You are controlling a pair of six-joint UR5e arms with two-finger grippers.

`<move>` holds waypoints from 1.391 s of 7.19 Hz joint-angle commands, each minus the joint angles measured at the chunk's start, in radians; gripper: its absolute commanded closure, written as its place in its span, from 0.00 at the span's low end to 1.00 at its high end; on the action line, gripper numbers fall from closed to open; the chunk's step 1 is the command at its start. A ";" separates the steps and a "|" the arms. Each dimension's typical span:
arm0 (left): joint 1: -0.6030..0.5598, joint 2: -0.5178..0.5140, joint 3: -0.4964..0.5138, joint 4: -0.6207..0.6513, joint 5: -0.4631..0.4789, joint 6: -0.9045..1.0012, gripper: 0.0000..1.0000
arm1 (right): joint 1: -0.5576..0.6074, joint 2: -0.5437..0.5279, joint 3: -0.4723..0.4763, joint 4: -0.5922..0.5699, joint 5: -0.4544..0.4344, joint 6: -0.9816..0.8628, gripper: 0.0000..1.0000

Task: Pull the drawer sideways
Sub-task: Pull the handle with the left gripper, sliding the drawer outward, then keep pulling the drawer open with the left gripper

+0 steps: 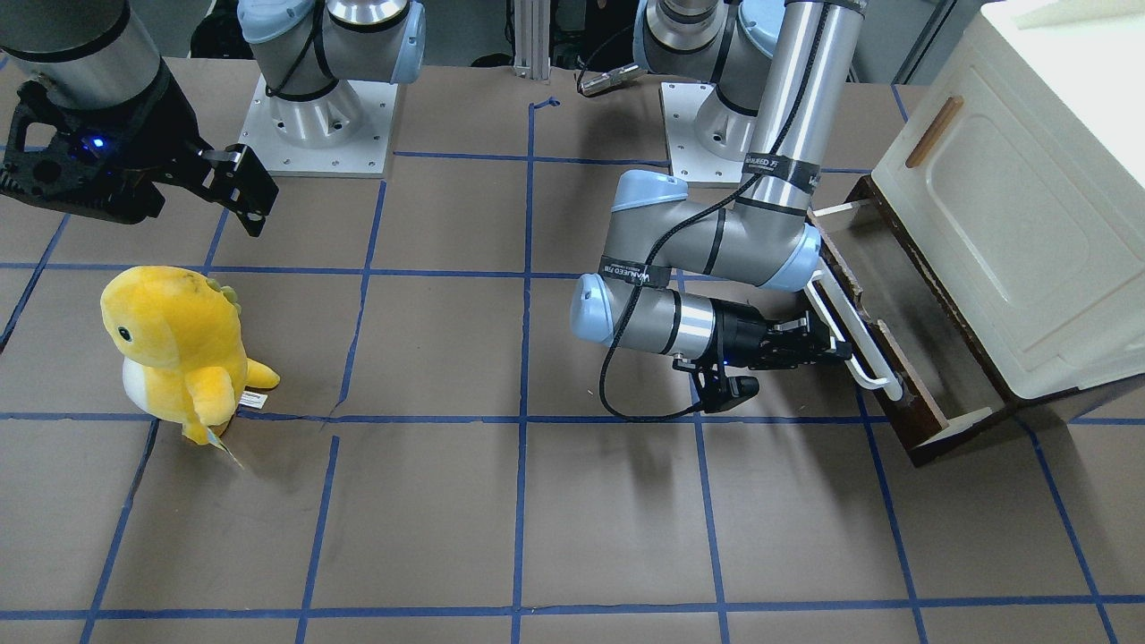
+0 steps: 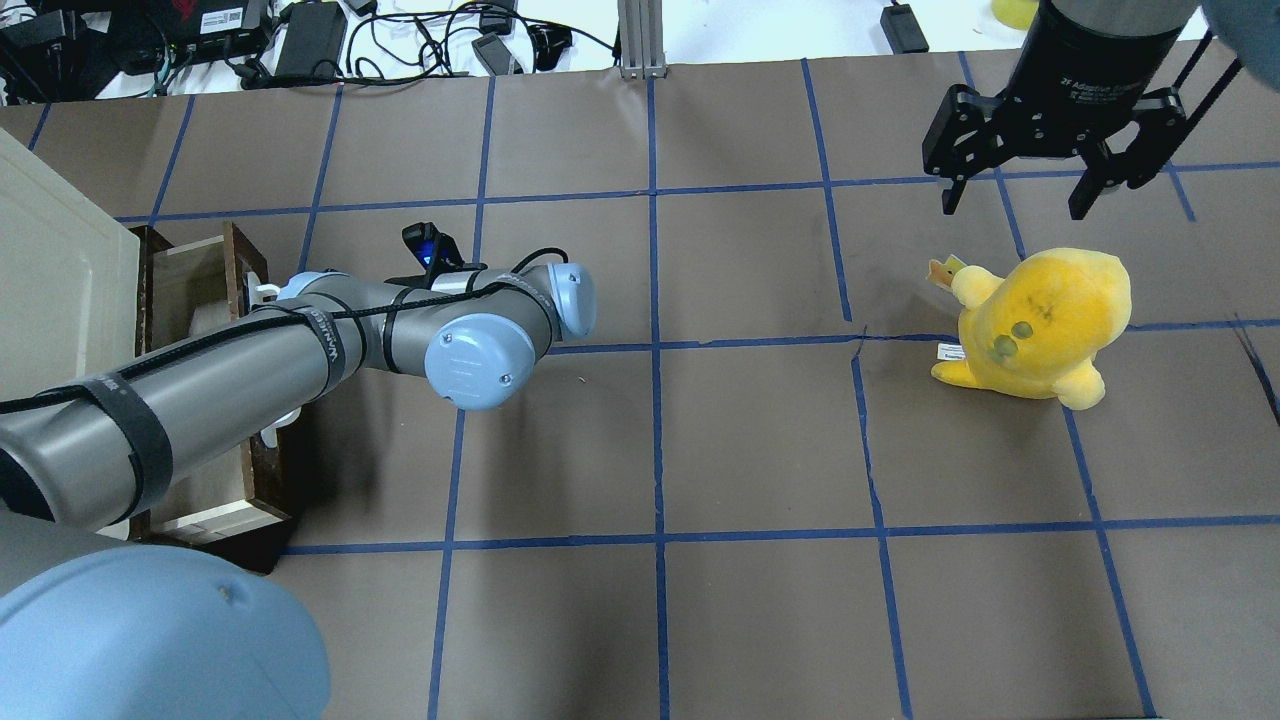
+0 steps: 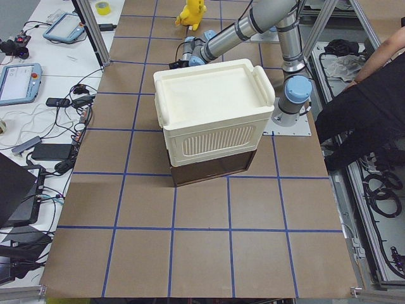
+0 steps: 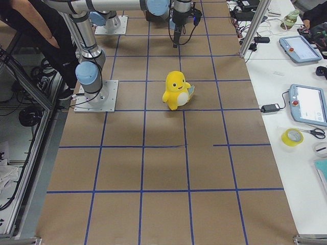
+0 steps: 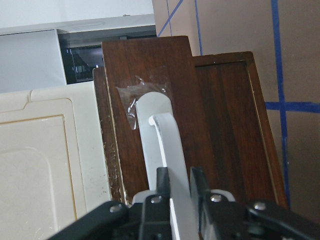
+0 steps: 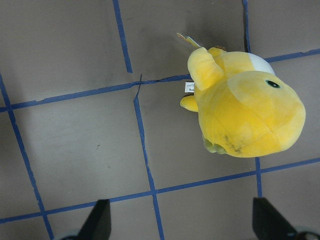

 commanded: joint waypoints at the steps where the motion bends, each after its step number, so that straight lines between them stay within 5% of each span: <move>1: 0.008 0.004 -0.006 -0.003 -0.004 -0.002 0.55 | -0.002 0.000 0.000 0.000 0.000 0.000 0.00; 2: 0.008 0.004 -0.006 -0.003 -0.003 -0.002 0.45 | 0.000 0.000 0.000 0.000 0.000 0.000 0.00; 6: 0.037 0.023 -0.031 -0.003 -0.003 -0.002 0.45 | 0.000 0.000 0.000 0.000 0.000 0.000 0.00; 7: 0.037 0.021 -0.029 -0.001 -0.004 -0.008 0.49 | 0.000 0.000 0.000 0.000 0.000 0.000 0.00; 8: 0.037 0.020 -0.025 -0.001 -0.006 -0.005 0.65 | 0.000 0.000 0.000 0.000 0.000 0.000 0.00; 10: 0.037 0.013 -0.023 0.000 -0.006 -0.005 0.65 | 0.000 0.000 0.000 0.000 0.000 0.000 0.00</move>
